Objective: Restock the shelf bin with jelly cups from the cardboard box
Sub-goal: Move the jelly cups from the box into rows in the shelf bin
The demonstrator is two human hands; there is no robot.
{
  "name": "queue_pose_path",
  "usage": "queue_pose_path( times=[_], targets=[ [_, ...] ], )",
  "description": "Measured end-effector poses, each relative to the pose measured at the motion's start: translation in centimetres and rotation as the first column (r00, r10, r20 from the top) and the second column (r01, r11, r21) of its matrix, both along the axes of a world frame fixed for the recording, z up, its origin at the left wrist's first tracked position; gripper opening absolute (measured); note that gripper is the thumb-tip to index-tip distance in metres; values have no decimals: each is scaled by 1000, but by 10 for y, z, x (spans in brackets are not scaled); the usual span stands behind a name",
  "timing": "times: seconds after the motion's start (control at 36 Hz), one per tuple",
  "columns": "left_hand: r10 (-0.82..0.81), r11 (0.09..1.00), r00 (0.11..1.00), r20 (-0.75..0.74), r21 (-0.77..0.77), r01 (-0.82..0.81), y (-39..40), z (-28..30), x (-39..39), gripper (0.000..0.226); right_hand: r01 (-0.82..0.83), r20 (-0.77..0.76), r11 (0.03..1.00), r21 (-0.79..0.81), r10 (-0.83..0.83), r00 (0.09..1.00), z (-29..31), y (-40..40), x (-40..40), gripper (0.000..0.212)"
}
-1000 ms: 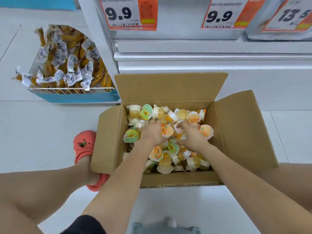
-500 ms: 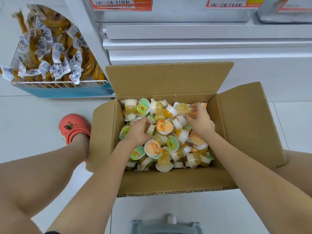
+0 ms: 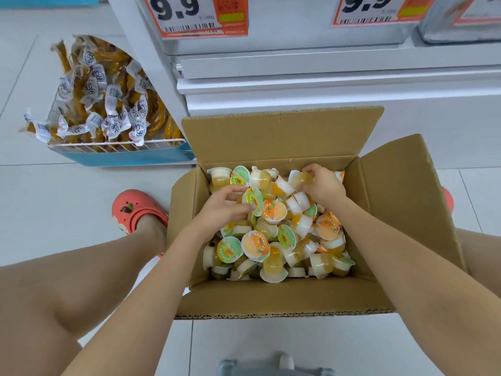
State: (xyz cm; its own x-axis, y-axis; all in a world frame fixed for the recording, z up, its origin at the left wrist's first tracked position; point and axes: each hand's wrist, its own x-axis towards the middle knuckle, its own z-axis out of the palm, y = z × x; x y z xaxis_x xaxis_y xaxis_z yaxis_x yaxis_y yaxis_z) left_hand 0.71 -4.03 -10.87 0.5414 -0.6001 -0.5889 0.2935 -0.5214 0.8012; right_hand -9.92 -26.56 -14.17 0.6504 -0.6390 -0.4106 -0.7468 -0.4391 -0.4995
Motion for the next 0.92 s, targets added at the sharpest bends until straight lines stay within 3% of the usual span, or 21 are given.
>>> queue_pose_path(
  times=[0.14,0.22,0.31,0.44,0.5,0.61,0.69,0.92],
  targets=[
    [38,997,993,-113,-63,-45,-19,15,10,41,39,185,999,23,-42,982,16,0,-14,45],
    [36,991,983,-181,-123,-59,-36,28,16,39,113,308,964,242,-187,933,33,-2,-13,41],
    [36,980,971,-236,-184,-81,-55,39,20,44,171,316,774,610,-435,843,58,-2,-2,30],
    [7,964,969,-248,-257,-73,-73,66,25,49,95,287,552,829,-564,774,89,-1,9,27],
    [2,957,971,-238,-282,-71,-74,80,28,50,33,321,529,848,-563,762,103,-2,6,29],
    [5,943,977,-215,-323,-76,-78,106,28,56,-100,442,620,778,-428,788,130,-2,2,28],
    [11,925,982,-191,-371,-83,-82,125,25,65,-204,522,635,745,-364,772,152,3,6,32],
    [36,872,971,-237,-467,-147,-72,161,11,51,-337,650,679,652,-271,710,194,10,8,44]
  ],
)
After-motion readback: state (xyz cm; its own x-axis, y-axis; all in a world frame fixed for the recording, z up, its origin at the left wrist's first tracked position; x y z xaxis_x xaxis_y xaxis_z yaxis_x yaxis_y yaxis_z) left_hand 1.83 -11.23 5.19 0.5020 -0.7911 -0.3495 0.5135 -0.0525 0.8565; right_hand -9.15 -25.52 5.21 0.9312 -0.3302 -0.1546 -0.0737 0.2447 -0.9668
